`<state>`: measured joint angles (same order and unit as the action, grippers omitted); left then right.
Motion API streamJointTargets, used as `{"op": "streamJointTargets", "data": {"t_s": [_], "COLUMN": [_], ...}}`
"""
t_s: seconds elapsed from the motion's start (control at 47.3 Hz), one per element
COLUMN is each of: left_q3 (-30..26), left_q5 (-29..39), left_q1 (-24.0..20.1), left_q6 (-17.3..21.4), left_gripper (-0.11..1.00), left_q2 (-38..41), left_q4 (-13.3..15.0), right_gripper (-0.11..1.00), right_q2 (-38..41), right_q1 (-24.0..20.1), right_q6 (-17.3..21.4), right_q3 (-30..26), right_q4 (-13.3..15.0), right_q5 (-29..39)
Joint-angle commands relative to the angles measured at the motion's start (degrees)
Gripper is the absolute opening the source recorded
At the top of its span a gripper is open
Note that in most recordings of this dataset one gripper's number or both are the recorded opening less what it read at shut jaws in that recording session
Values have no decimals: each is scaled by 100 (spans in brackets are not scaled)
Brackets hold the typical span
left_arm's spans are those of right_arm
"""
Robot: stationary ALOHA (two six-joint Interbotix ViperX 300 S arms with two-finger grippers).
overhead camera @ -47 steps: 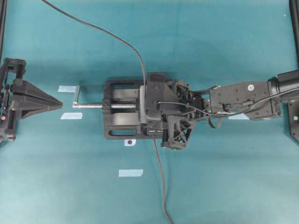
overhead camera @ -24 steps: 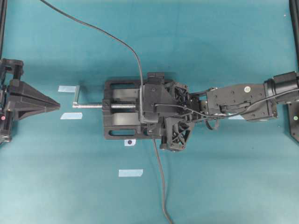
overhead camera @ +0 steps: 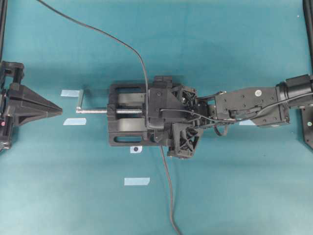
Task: Insert the USB into the front port of the fixed hub.
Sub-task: 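Push the plug into the front port with the right gripper, then open the right gripper and pull it back from the hub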
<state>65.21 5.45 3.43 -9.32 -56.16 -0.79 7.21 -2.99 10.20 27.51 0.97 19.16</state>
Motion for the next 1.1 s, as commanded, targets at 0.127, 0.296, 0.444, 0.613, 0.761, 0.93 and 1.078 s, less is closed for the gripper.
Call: {"op": "streamJointTargets", "data": {"t_s": [0.127, 0.296, 0.444, 0.613, 0.761, 0.93, 1.078], "left_q3": [-79, -88, -105, -88, -79, -97, -97], "left_q5": [-26, -26, -26, -26, -18, -18, -18], "left_q1": [18, 18, 26, 18, 18, 18, 18], "left_q6": [0, -35, -97, -105, -105, -79, -79], "left_gripper": [0, 0, 0, 0, 0, 0, 0], "left_q2": [26, 26, 26, 26, 26, 18, 18], "left_q4": [0, -9, 0, -9, 0, 0, -9], "right_gripper": [69, 69, 69, 69, 69, 69, 69], "right_q2": [-167, -299, -510, -791, -1099, -1424, -1679], "right_q1": [-18, 26, 35, 44, 44, 44, 44], "right_q6": [53, 44, 53, 53, 53, 53, 53], "right_q3": [-141, -88, 26, 167, 334, 519, 729], "right_q4": [9, 0, 0, 0, 0, 0, 0], "right_q5": [0, 0, -9, -26, -53, -62, -62]}}
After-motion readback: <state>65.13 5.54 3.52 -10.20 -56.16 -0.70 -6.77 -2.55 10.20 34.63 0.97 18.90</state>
